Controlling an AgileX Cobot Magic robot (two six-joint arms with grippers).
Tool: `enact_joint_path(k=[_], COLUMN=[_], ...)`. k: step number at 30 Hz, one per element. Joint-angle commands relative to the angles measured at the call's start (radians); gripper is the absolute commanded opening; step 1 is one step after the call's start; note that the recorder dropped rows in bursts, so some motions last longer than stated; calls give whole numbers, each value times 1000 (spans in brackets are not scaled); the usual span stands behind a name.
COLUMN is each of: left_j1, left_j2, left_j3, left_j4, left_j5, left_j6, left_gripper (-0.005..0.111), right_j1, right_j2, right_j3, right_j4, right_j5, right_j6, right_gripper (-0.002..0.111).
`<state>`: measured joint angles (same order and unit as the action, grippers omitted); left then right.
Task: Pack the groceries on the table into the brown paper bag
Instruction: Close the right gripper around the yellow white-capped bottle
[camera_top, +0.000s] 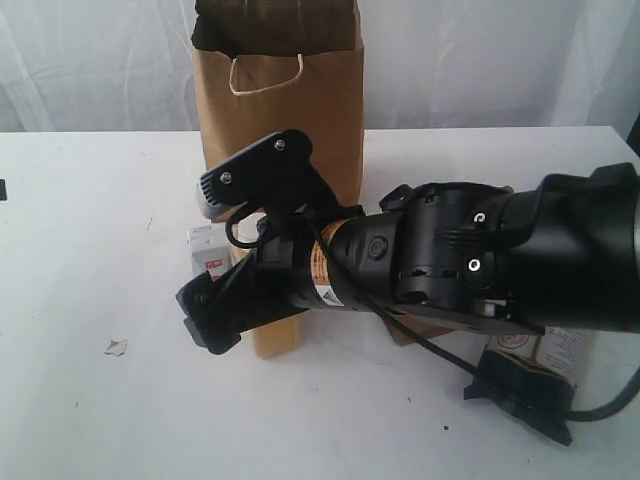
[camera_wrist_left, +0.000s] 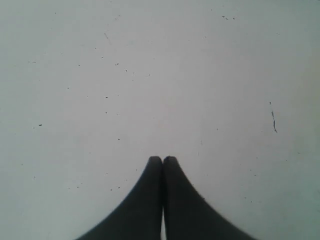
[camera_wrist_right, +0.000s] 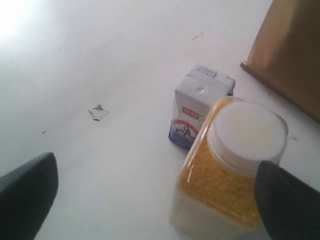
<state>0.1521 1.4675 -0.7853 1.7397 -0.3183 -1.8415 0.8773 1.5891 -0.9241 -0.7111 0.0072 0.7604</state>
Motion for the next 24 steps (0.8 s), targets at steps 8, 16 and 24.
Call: enact_joint_path(k=[8, 16, 24], left_j1=[-5, -5, -5], left_j2=[-12, -12, -12], left_j3=[6, 6, 6], left_j4=[5, 5, 5], left_j5=[-89, -154, -189], left_j6=[17, 17, 24], left_gripper=[0, 0, 0], right_j1=[-11, -40, -84], right_j2=[88, 123, 202], right_j3=[1, -49, -62], right_j4=[2, -8, -49], right_j5=[91, 125, 47], right_j6=[133, 211, 209], right_gripper=[105, 105, 105])
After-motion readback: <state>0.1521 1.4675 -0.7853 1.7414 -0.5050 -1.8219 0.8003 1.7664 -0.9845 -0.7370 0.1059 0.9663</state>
